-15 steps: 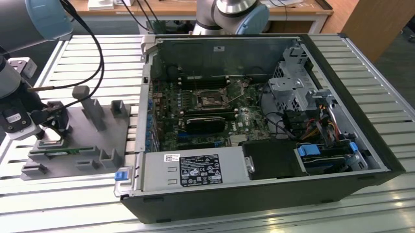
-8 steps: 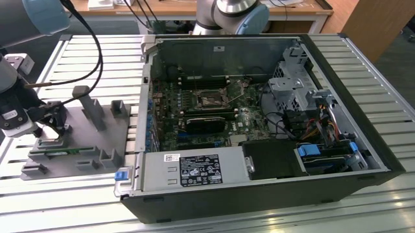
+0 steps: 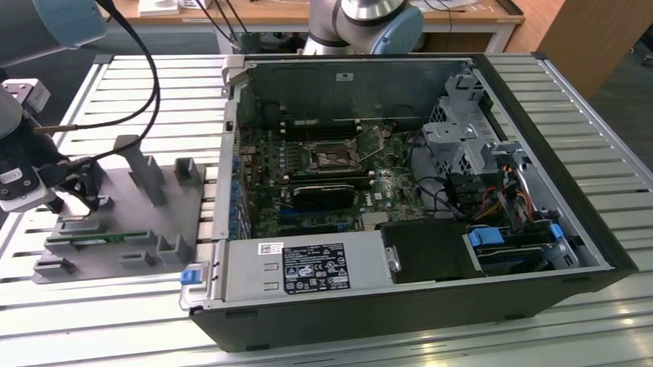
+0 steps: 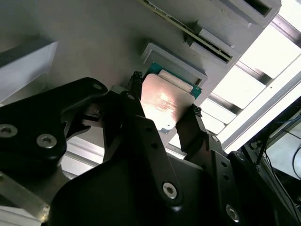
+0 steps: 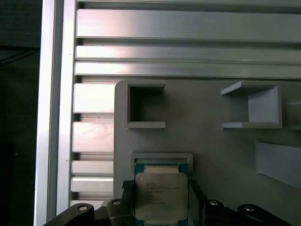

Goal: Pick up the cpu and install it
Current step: 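Pick up the cpu and move it towards the insertion slot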

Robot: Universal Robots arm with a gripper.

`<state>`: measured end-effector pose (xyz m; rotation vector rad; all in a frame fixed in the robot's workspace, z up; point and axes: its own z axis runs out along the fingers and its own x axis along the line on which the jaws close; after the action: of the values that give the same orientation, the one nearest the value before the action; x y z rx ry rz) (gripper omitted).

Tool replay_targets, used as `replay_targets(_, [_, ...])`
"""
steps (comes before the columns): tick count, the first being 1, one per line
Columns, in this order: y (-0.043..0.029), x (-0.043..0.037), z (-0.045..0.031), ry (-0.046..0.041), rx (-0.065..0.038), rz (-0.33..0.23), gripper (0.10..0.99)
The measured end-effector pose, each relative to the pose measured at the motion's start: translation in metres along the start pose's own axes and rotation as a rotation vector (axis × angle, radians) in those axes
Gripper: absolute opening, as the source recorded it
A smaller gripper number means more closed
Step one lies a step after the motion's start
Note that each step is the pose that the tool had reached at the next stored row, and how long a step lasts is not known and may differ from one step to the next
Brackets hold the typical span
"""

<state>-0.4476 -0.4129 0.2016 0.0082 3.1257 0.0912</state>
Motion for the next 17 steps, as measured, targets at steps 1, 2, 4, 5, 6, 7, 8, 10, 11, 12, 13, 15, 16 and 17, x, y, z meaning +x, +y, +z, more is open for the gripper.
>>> replay_targets(1, [0.0, -0.0001, -0.0002, -0.0001, 0.0, 0.0, 0.541])
replay_targets(2, [0.0, -0.0001, -0.0002, -0.0002, 0.0, 0.0, 0.541])
replay_targets(4, [0.0, 0.0, -0.0007, 0.0, 0.0, 0.0, 0.541])
replay_targets(5, [0.0001, 0.0, -0.0014, 0.0003, 0.0, 0.0, 0.541])
replay_targets(6, [0.0001, 0.0, -0.0021, 0.0001, 0.0, 0.0, 0.541])
replay_targets(7, [0.0002, 0.0, -0.0028, 0.0, 0.0, 0.0, 0.541])
replay_targets(8, [0.0002, -0.0001, -0.0035, 0.0, 0.0, 0.0, 0.541])
replay_targets(10, [0.0003, -0.0001, -0.005, 0.0001, 0.0, 0.0, 0.541])
replay_targets(11, [0.0004, -0.0001, -0.0054, -0.0001, 0.0, 0.0, 0.541])
replay_targets(12, [0.0004, -0.0001, -0.0059, -0.0001, 0.0, 0.0, 0.541])
replay_targets(13, [0.0004, -0.0001, -0.0062, -0.0003, 0.0, 0.0, 0.541])
replay_targets(15, [0.0004, -0.0001, -0.0067, -0.0001, 0.0, 0.0, 0.541])
replay_targets(16, [0.0004, -0.0001, -0.007, 0.0, 0.0, 0.0, 0.541])
replay_targets(17, [0.0005, -0.0001, -0.0072, 0.0, 0.0, 0.0, 0.541])
